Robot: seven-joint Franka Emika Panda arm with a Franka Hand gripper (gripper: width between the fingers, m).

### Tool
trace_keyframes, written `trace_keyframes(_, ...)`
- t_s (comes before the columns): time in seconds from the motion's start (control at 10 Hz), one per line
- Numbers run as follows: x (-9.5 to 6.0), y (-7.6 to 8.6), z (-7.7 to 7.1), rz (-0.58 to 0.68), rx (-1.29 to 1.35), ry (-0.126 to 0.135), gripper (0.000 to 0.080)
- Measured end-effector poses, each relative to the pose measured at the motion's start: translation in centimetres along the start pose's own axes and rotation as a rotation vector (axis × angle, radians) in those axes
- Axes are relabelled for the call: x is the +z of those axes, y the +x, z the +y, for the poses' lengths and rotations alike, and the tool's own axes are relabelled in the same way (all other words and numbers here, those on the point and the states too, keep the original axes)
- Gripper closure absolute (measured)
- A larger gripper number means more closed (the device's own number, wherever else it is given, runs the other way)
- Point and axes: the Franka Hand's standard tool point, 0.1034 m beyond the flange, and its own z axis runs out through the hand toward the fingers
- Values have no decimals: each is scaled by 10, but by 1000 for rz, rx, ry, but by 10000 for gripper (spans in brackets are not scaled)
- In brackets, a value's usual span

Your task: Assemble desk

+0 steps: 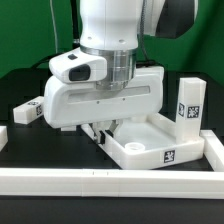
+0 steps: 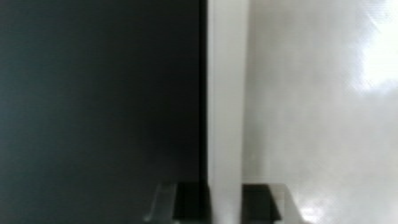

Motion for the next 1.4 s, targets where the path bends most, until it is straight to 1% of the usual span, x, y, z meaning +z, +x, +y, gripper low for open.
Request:
trace_keyframes(0.1, 0, -1, 1, -3, -28, -3, 739)
trace_keyframes(0.3, 0, -1, 3, -12, -173, -13, 739)
trace_keyframes(0.4, 0, 3, 1, -12, -214, -19, 739)
trace_keyframes(0.6, -3, 16, -2, -12, -405, -37, 739)
trace_keyframes(0.7, -3, 18, -4, -19, -510, -42, 739)
trace_keyframes(1.0, -2, 17, -2, -33, -717, -47, 739)
trace_keyframes(1.2, -2, 16, -1, -39, -740, -51, 739)
trace_keyframes(1.4, -1, 36, -11, -34, -765, -45, 739)
